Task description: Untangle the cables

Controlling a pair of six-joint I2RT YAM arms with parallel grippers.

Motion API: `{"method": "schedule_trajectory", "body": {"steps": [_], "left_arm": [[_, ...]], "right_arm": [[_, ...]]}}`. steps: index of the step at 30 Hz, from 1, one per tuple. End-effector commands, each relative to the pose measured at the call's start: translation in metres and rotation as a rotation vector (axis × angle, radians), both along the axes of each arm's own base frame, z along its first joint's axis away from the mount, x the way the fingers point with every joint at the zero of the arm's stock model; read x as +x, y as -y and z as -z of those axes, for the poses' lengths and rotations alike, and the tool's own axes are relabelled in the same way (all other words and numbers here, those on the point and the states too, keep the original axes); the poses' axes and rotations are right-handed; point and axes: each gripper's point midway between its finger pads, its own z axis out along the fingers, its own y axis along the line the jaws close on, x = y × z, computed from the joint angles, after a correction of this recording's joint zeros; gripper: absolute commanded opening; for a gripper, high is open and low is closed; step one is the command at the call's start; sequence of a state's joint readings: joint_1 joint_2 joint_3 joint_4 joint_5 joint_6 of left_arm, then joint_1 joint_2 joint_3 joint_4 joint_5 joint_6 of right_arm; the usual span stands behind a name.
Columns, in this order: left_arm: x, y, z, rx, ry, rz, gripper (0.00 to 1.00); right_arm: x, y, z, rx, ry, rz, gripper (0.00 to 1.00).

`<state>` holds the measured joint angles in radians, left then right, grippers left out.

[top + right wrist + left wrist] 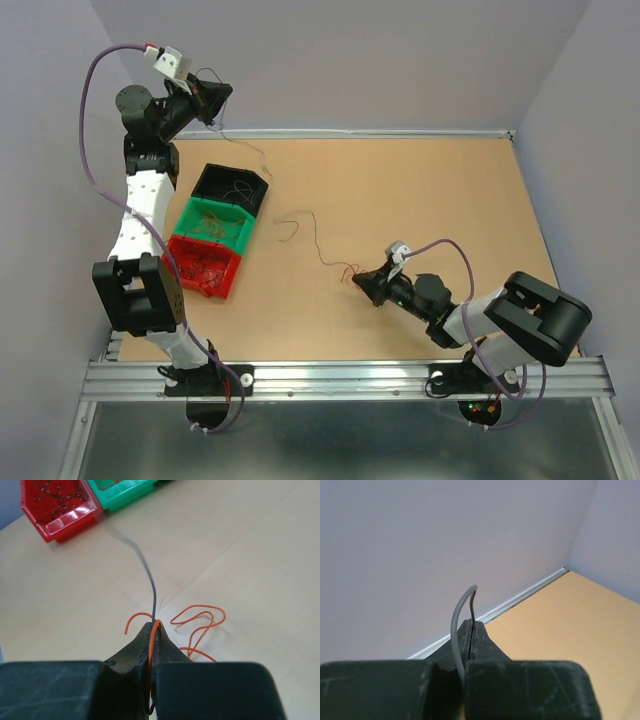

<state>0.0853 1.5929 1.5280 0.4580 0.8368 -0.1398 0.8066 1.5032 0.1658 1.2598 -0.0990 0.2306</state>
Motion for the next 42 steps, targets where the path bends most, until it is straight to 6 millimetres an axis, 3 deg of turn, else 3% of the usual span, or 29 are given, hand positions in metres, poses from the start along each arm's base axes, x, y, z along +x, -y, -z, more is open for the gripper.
{"method": "schedule_trajectory", "body": {"steps": [1, 8, 11, 22, 27, 33, 37, 39, 40, 42], "left_arm": [[0.002, -0.016, -0.037, 0.026, 0.122, -0.015, 0.0], [0.023, -0.026, -0.007, 0.093, 0.116, -0.044, 0.0], [0.024, -0.02, 0.01, 0.121, 0.1, 0.005, 0.0], [0.007, 0.007, 0.071, 0.214, 0.068, 0.283, 0.0], [0.02, 0.003, 0.099, 0.263, 0.073, 0.281, 0.0], [0.026, -0.003, 0.148, 0.394, 0.064, 0.292, 0.0], [0.031, -0.01, 0.202, 0.468, -0.027, 0.3, 0.0], [0.036, -0.015, 0.216, 0.524, -0.045, 0.282, 0.0], [0.035, -0.019, 0.236, 0.569, -0.077, 0.3, 0.0], [0.042, -0.025, 0.24, 0.644, -0.083, 0.296, 0.0]], "right_arm": [[0.011, 0.024, -0.023, 0.088, 0.046, 0.155, 0.01], [0.01, 0.045, -0.031, 0.117, 0.059, 0.234, 0.01], [0.01, 0.05, -0.031, 0.108, 0.066, 0.25, 0.01], [0.009, 0.044, -0.029, 0.094, 0.065, 0.221, 0.01], [0.006, 0.037, -0.032, 0.096, 0.069, 0.184, 0.01], [0.006, 0.038, -0.032, 0.098, 0.067, 0.188, 0.01], [0.006, 0.035, -0.033, 0.1, 0.067, 0.174, 0.01], [0.005, 0.032, -0.034, 0.104, 0.065, 0.159, 0.01], [0.004, 0.031, -0.033, 0.102, 0.064, 0.153, 0.01], [0.003, 0.029, -0.032, 0.101, 0.061, 0.144, 0.01]]}}
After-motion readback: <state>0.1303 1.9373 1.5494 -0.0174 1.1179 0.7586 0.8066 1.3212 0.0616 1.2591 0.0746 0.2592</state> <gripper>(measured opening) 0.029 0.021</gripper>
